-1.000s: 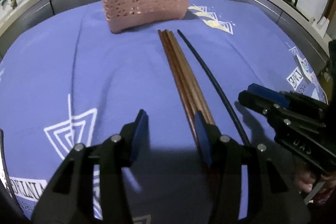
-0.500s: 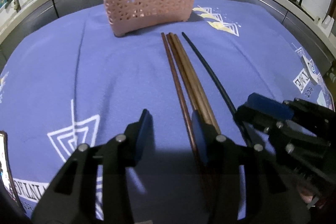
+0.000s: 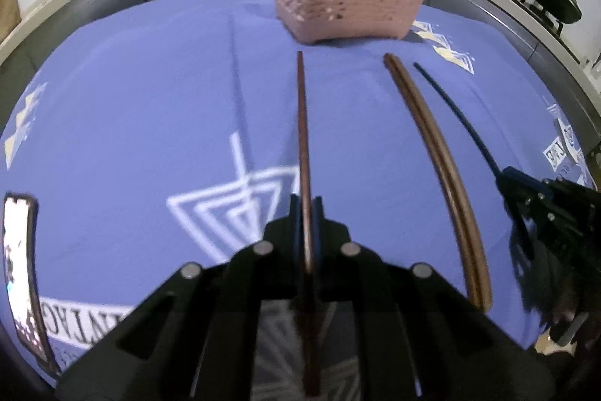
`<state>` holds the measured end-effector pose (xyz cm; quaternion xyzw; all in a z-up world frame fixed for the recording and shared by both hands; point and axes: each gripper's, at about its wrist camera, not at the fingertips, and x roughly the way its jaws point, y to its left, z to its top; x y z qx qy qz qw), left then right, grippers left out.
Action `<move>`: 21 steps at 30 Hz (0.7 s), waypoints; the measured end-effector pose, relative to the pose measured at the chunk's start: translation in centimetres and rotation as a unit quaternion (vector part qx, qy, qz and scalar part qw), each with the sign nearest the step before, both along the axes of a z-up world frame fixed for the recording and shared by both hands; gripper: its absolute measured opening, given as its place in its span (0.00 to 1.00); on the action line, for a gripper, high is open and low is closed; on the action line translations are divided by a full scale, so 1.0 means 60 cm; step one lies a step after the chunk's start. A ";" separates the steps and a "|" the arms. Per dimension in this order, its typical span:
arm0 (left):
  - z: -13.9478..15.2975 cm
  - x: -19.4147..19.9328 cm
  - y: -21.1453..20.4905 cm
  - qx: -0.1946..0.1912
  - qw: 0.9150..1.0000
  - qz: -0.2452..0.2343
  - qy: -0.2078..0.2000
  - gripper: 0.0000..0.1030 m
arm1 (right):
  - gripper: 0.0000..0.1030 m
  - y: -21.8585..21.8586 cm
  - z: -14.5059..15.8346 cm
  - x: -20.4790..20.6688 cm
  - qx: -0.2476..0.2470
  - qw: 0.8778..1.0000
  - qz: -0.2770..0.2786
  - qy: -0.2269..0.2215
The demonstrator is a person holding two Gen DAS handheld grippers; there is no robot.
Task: Organize utensils
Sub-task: 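Close the left tool on a brown chopstick and lift it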
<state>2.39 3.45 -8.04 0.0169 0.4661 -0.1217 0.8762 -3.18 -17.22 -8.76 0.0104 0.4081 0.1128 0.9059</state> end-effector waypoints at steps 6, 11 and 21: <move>-0.003 -0.020 -0.007 0.025 1.000 -0.007 -0.012 0.07 | 0.06 -0.010 -0.001 -0.021 0.008 1.000 0.000 0.016; 0.000 -0.010 -0.014 0.026 1.000 -0.008 -0.016 0.12 | 0.06 -0.011 0.000 -0.018 0.025 0.999 -0.010 0.021; 0.000 0.000 -0.016 0.022 0.999 -0.006 -0.024 0.12 | 0.06 -0.007 0.002 -0.008 0.029 0.999 -0.017 0.025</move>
